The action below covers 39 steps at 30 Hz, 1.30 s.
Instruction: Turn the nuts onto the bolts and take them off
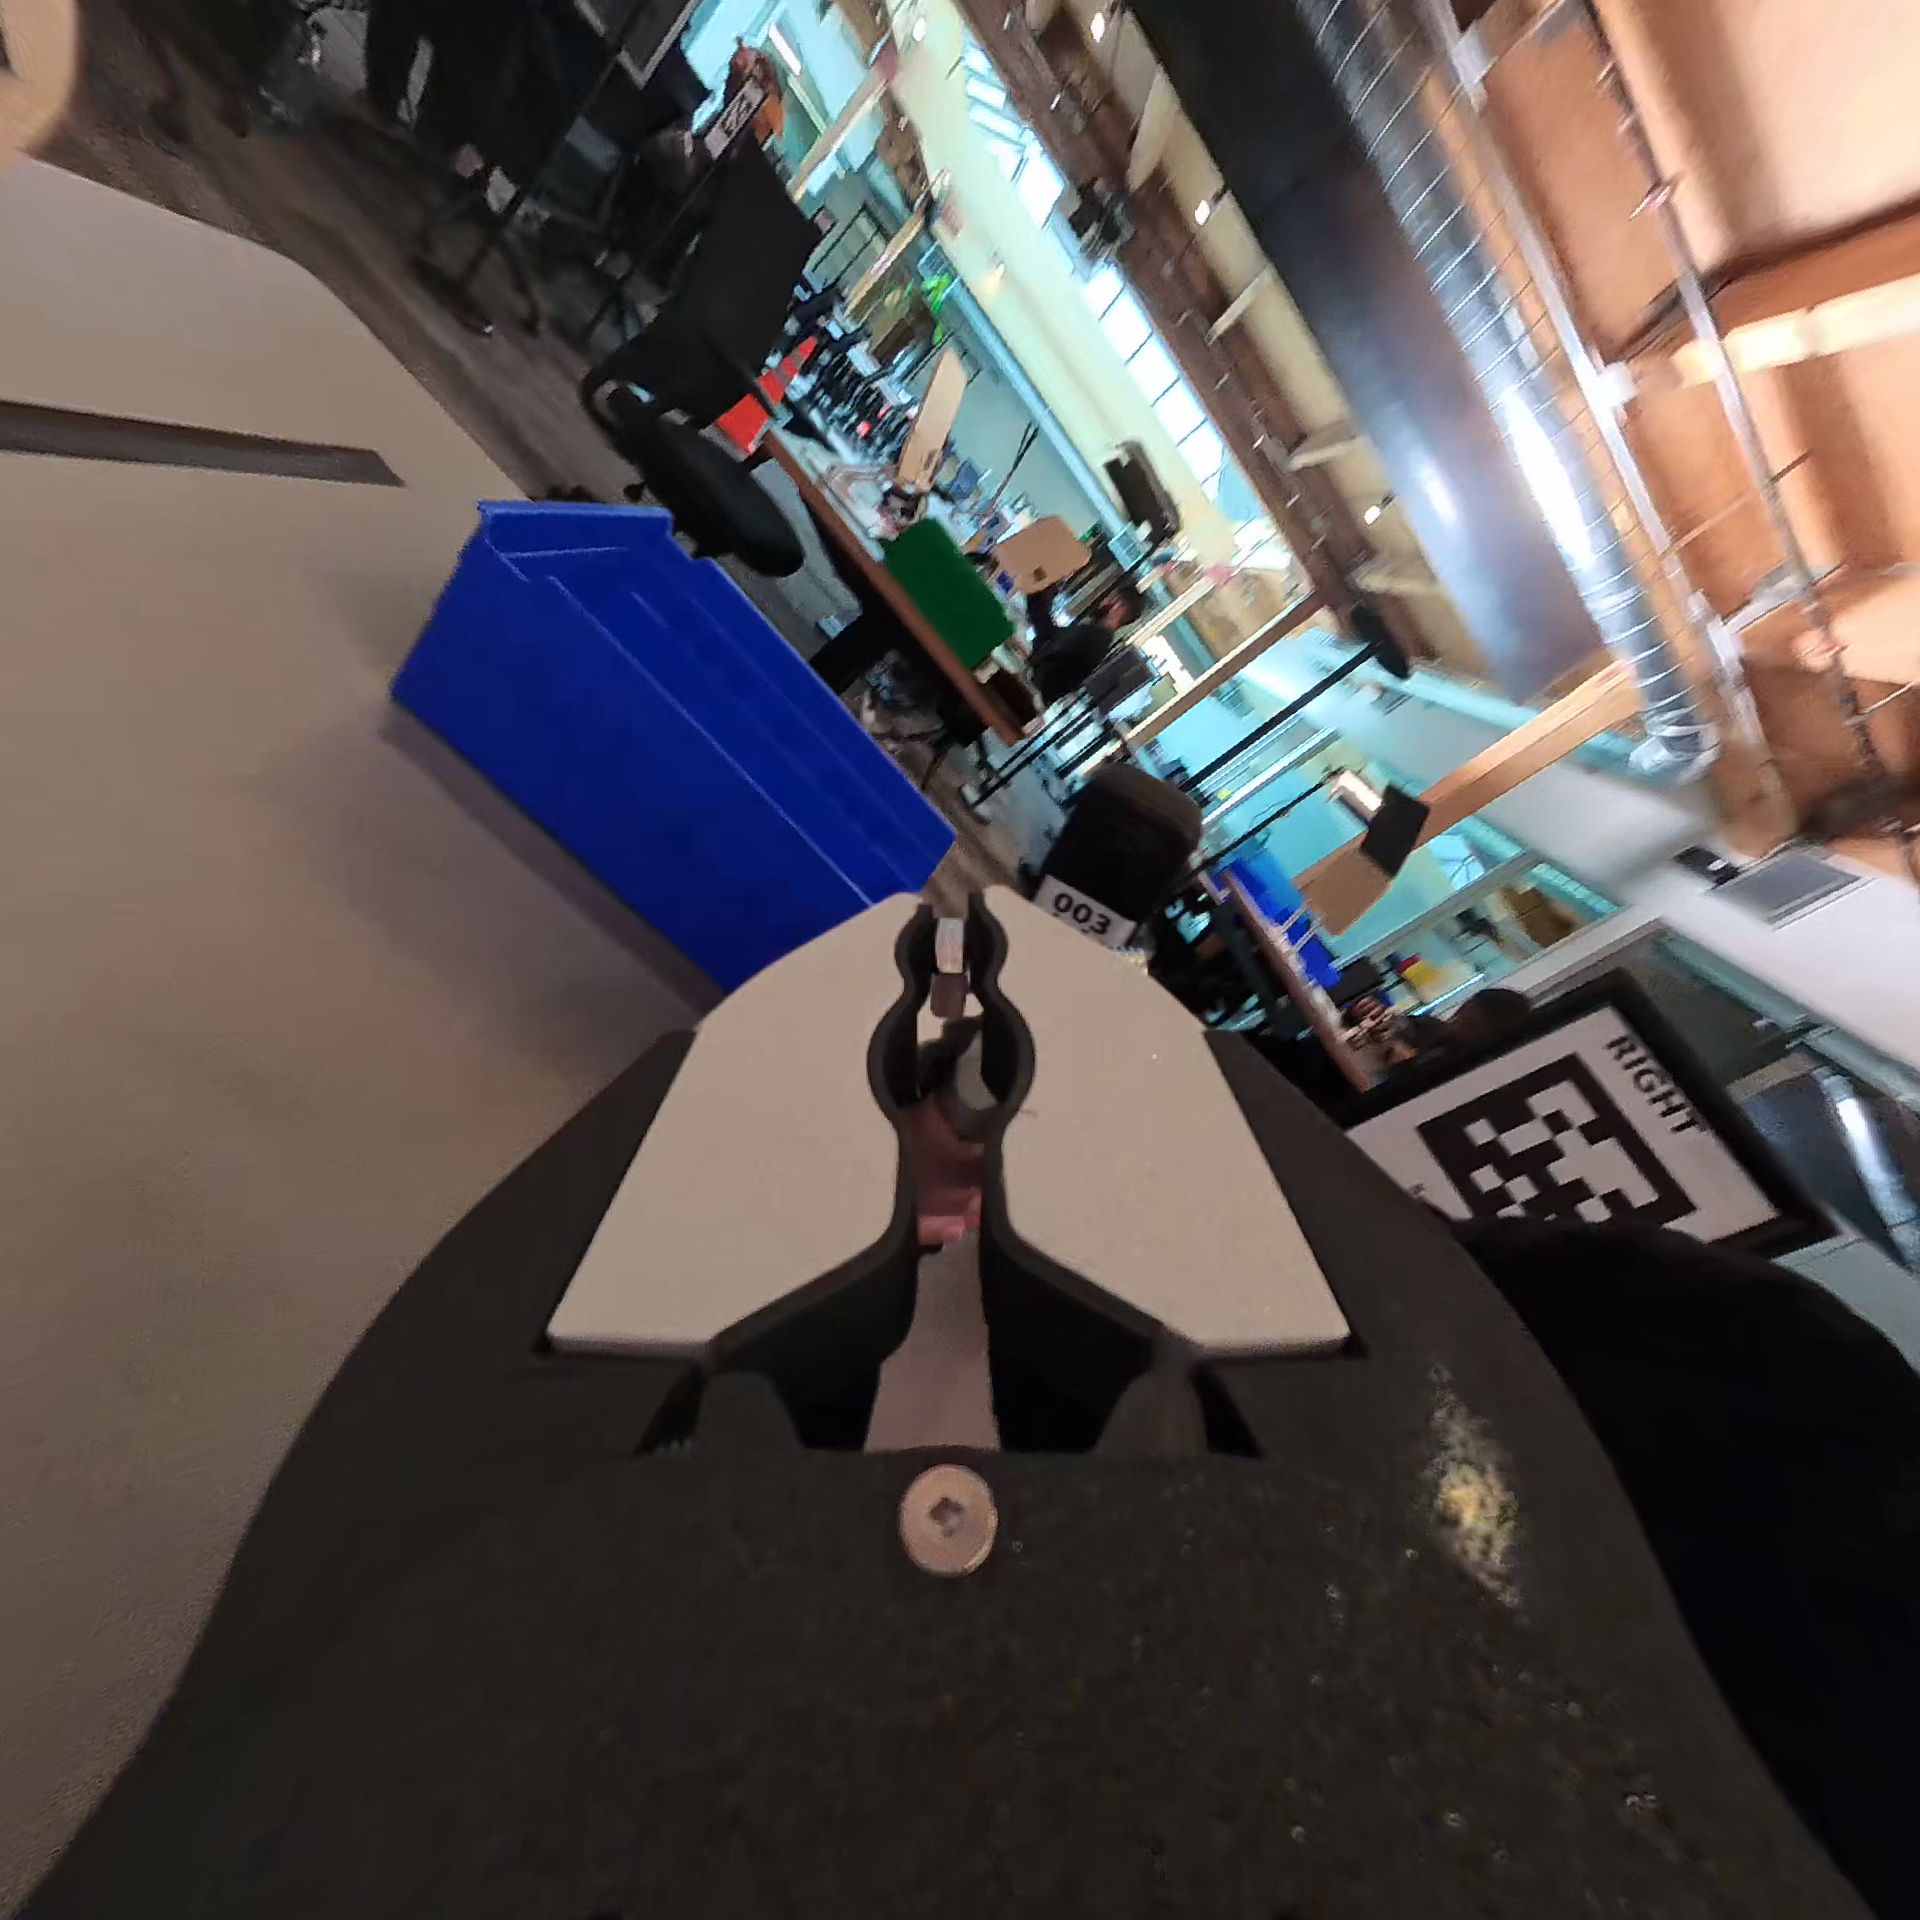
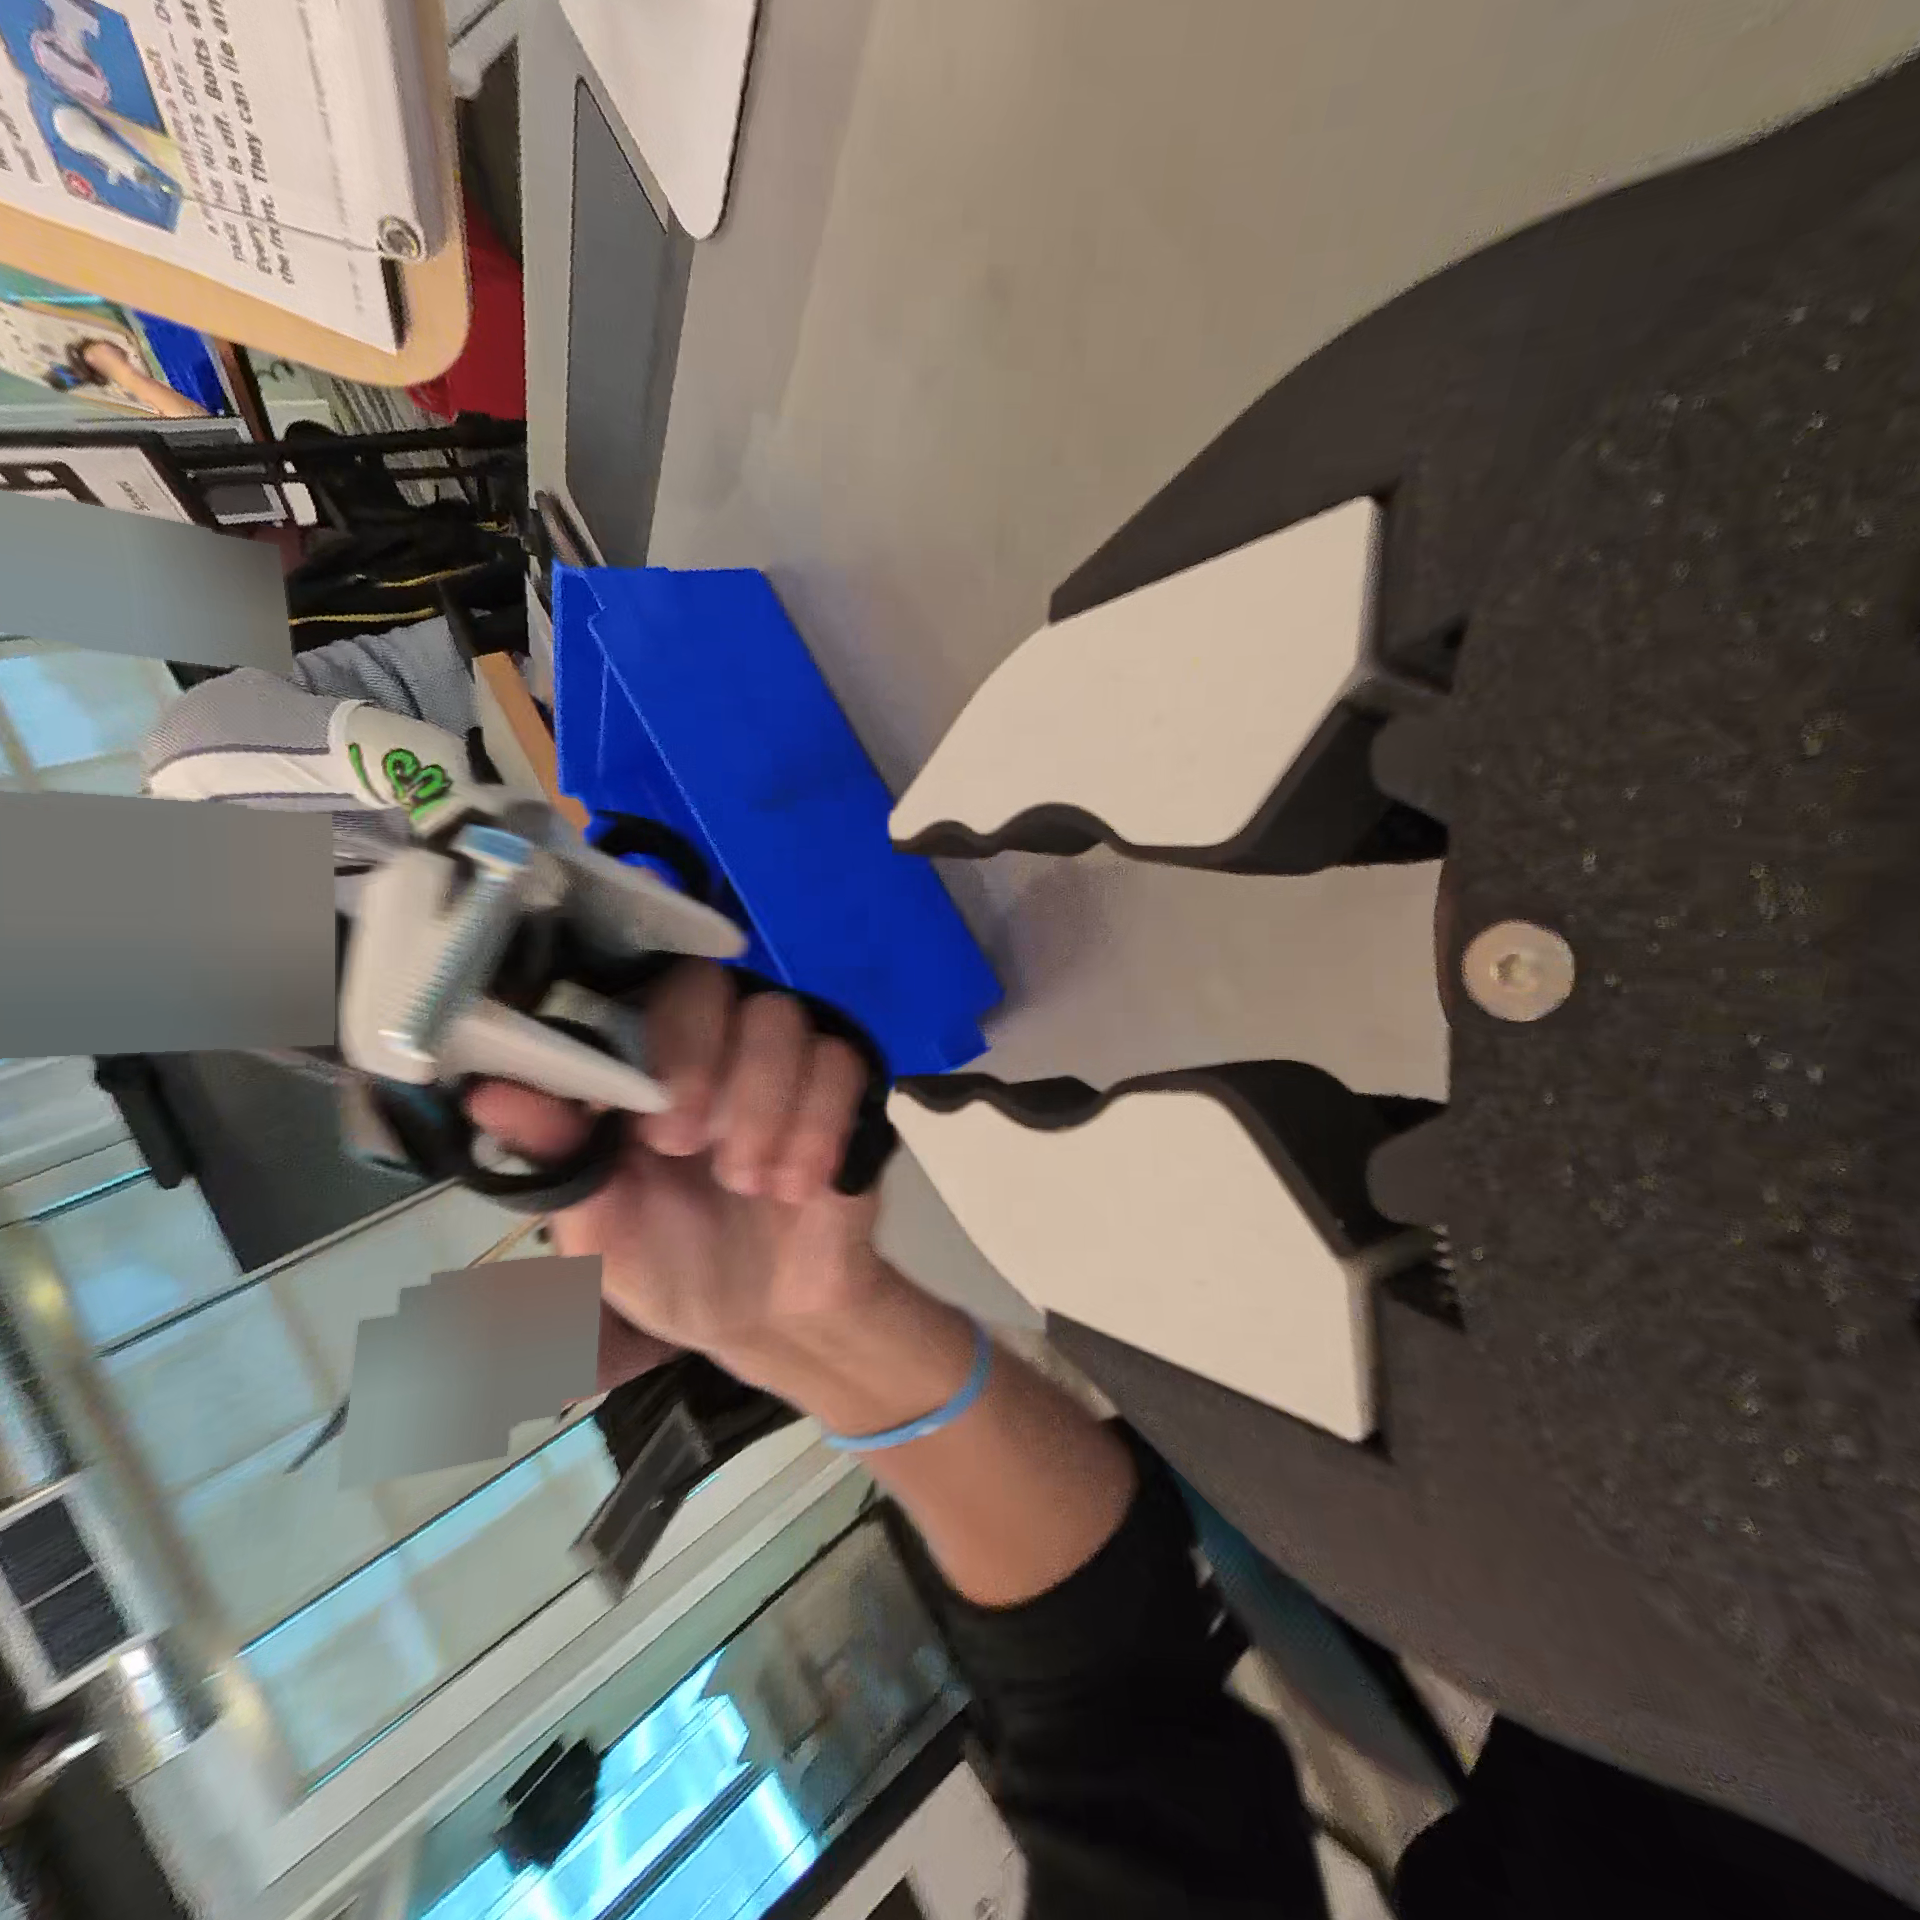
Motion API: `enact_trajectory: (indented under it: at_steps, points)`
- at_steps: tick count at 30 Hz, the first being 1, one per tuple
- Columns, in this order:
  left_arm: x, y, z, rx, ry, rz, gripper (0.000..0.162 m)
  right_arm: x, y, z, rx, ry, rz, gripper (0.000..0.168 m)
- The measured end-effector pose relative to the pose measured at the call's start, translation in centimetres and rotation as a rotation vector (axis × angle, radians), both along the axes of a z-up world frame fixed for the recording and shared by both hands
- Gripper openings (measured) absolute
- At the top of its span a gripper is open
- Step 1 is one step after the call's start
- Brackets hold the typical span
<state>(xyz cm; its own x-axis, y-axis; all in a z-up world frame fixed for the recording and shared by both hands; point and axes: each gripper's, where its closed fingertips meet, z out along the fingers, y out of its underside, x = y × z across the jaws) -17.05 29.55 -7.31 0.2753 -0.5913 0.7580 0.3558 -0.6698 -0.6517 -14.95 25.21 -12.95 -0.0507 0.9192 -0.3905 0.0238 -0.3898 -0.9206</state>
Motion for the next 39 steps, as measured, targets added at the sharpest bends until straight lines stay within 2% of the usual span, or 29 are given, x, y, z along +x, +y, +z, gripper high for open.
enact_trajectory:
  at_steps: [3,7,12,15,20,22,25,28,33,36,39]
  points:
    - [2.4,-0.4,-2.0,0.002,-0.059,-0.021,0.005,0.2,0.5,0.6,-0.159,0.085,0.037,0.038]
    - [3.8,-1.0,-3.5,-0.041,-0.175,-0.066,0.005,1.3,0.8,0.6,-0.322,0.192,0.098,0.027]
    - [5.0,-1.3,-4.9,-0.056,-0.186,-0.090,0.005,1.3,1.3,-0.2,-0.314,0.166,0.072,0.023]
    - [5.4,-1.4,-5.0,-0.058,-0.228,-0.103,0.005,1.5,1.5,-0.5,-0.298,0.149,0.052,0.007]
    - [5.7,-1.4,-5.5,-0.034,-0.179,-0.106,0.005,1.7,1.4,-1.2,-0.262,0.125,0.023,0.006]
    - [5.6,-1.4,-5.8,-0.015,-0.129,-0.107,0.008,1.7,1.5,-1.6,-0.235,0.094,-0.002,0.006]
    - [5.0,-1.4,-6.2,0.039,0.009,-0.078,0.032,2.2,2.3,-2.3,-0.194,0.040,-0.082,0.006]
    - [4.2,-1.9,-6.5,0.131,0.185,-0.035,0.041,3.2,3.5,-3.4,-0.123,-0.046,-0.206,0.006]
    - [4.6,-2.7,-8.0,0.215,0.415,-0.007,0.041,5.0,4.9,-4.1,0.101,-0.194,-0.409,0.006]
    - [5.5,-2.7,-8.5,0.189,0.412,-0.024,0.041,5.4,5.1,-3.8,0.302,-0.277,-0.501,0.006]
    - [5.8,-2.6,-8.9,0.149,0.373,-0.029,0.041,5.1,4.6,-3.9,0.422,-0.331,-0.529,0.006]
